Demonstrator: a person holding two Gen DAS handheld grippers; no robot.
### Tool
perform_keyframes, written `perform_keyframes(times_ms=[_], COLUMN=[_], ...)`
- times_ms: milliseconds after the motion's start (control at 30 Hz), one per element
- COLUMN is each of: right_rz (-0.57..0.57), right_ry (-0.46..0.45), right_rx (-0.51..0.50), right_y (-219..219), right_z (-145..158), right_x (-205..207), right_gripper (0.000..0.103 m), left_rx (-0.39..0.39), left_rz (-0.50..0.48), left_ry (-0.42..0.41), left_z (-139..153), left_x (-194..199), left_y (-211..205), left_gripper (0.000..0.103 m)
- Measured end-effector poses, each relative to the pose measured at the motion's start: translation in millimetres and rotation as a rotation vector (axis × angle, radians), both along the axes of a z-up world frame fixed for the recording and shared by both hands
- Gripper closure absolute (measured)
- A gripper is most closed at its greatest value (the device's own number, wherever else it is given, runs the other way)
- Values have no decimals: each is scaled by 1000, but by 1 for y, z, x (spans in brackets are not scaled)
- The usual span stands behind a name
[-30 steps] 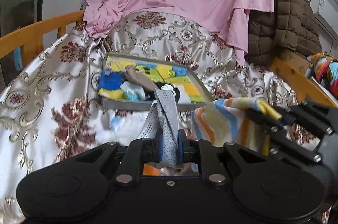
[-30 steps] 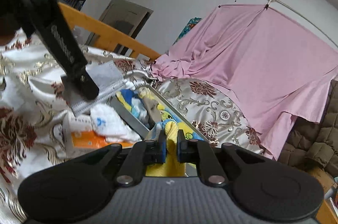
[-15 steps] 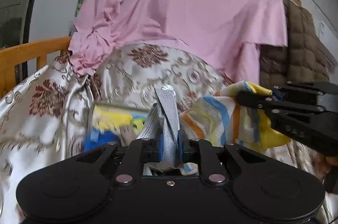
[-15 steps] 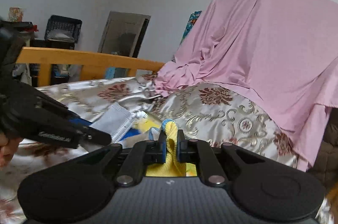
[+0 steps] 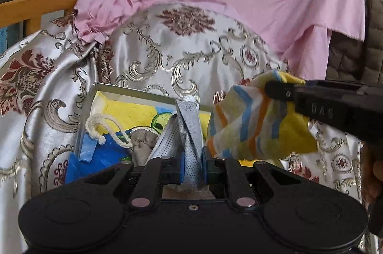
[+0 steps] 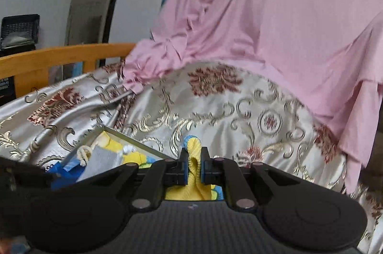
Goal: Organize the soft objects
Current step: 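Lift the grey mask and striped cloth and carry both over the tray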
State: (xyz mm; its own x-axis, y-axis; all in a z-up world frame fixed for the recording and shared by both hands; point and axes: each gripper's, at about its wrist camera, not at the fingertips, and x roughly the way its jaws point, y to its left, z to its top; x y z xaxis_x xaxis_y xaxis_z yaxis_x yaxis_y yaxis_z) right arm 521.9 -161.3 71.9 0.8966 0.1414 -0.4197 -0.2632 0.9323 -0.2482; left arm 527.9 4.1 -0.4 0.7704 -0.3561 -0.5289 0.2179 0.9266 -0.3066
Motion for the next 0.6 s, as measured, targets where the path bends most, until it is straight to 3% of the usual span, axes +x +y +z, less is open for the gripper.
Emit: perform_keyframes(times_ms=[133,267,367,433,600], right_rz=[3,-30,-55,-60,-83], right_ry=[71,147,185,193,214], right_rx=[-21,-6,-20,-46,-89], right_y=[4,-1,-5,-8,-17], right_z=[-8,-16,-24,-29,-42], right_x=[10,18,26,27,26], right_gripper=[93,93,93,93,92], left_rx=[80,105,94,42,43], left_rz=[-21,-23,-11,8,-24], left_ry=[97,135,91,62,85], left_z=[3,-10,-23,-30,-35], left_x=[21,29,35,37,39], left_y=[-2,-4,-10,-13,-25], left_gripper=[88,88,88,88,87])
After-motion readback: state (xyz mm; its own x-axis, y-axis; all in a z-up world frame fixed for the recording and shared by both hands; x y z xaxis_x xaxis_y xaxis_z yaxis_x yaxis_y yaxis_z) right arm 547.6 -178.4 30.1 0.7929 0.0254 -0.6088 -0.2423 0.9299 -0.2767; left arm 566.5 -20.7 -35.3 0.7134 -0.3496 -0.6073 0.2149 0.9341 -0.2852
